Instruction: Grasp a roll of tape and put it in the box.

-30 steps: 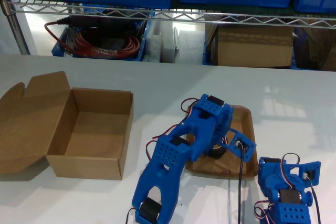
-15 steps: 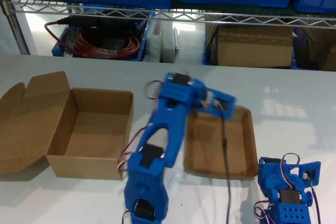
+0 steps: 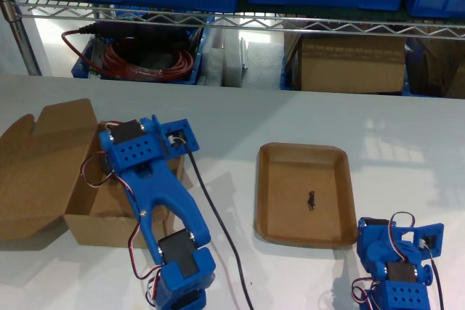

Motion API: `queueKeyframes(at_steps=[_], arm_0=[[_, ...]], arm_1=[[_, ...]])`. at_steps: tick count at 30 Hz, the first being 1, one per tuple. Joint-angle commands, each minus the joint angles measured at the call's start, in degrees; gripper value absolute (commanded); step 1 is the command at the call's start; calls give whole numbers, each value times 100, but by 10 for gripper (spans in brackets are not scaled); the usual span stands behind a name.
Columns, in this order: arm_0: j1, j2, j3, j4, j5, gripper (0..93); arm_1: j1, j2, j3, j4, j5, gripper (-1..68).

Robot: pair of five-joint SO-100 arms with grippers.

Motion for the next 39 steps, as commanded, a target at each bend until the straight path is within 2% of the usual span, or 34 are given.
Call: queueKeyframes(at_steps=[1, 3, 4, 6, 10, 15, 18, 21, 22, 25, 28, 36, 39], arm_0=[[-114, -35, -35, -44, 44, -1], [-158, -141, -35, -53, 0, 34], [-158, -176, -35, -53, 0, 110], [-105, -211, -35, -35, 70, 190], [18, -211, -35, -62, 114, 257], [246, -44, -35, -53, 97, 251], [826, 404, 281, -334, -35, 224], [1582, 1283, 1573, -1626, -299, 35], [1837, 1600, 2127, -2101, -316, 0], [2312, 2979, 4377, -3744, -563, 0], [2522, 4702, 6398, -4474, -1020, 0], [2637, 7813, 9070, -4324, -1169, -1], [2646, 8402, 9123, -3480, -1169, -1]], arm_1=[[-18, 35, 79, -26, 18, 3], [-18, 35, 79, -26, 18, 3], [-18, 35, 79, -26, 18, 3], [-18, 35, 79, -26, 18, 3], [-18, 35, 79, -26, 18, 3], [-18, 35, 79, -26, 18, 3], [-18, 35, 79, -26, 18, 3], [-18, 35, 79, -26, 18, 3], [-18, 35, 79, -26, 18, 3], [-18, 35, 79, -26, 18, 3], [-18, 35, 79, -26, 18, 3], [-18, 35, 79, -26, 18, 3], [-18, 35, 79, -26, 18, 3]])
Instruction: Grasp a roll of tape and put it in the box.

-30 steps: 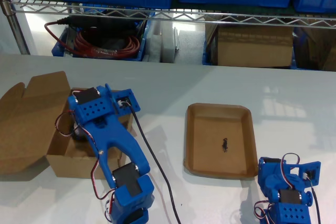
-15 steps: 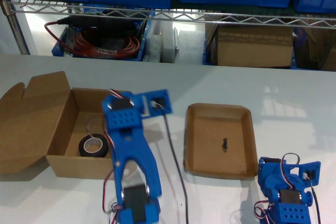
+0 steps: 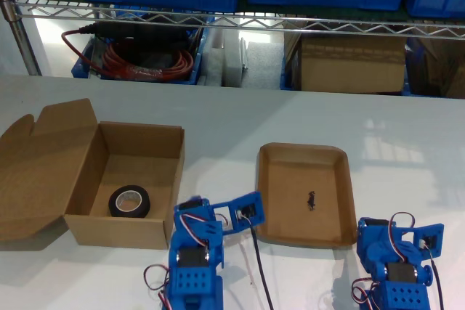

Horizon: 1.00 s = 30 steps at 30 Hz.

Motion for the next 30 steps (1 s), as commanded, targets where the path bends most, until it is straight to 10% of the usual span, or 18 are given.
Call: queueKeyframes(at_steps=[1, 30], arm_0=[[44, 396, 220, 501, 26, -1], [-26, 396, 220, 510, 0, -1]], arm_1=[[-18, 35, 79, -26, 18, 3], [-18, 35, 79, -26, 18, 3]])
